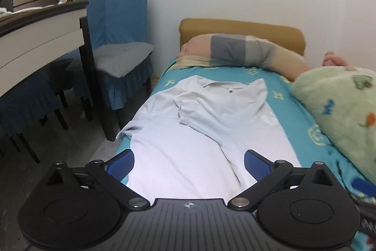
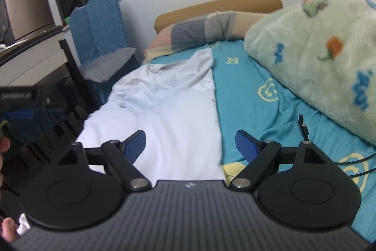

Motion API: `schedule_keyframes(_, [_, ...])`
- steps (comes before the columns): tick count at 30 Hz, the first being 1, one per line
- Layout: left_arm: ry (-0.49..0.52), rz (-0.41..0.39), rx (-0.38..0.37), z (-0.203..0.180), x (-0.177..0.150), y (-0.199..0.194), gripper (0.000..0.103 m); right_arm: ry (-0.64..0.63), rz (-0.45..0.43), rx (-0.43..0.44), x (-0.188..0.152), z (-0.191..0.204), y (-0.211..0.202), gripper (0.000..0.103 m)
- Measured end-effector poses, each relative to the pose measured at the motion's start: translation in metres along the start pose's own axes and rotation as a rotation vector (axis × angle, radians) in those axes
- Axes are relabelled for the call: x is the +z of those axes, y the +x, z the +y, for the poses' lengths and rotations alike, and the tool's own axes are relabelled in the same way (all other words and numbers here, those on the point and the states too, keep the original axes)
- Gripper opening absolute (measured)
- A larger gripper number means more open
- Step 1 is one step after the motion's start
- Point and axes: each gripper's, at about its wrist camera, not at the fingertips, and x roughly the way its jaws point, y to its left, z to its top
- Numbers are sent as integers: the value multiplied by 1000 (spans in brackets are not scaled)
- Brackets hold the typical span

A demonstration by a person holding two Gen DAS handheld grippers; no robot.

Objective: Fold clothes

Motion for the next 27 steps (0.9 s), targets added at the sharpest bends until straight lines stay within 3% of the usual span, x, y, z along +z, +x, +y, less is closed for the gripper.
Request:
schedule_keyframes(7, [22,0,-39,1,-30,-31,103,-75,-7,18,-8,22,-24,85])
schedule_keyframes(17, [-9,-21,-88,13,-21,-35,103,-99,-13,0,-14,24,-29,85])
schedule_keyframes(22, [-56,3,-117,31,-10,-34,103,-153,60,36,1,34,-4,84])
schedule_keyframes(27, [-123,30,-122,61,-2,-29,103,-293,144,77,29,81,57,84])
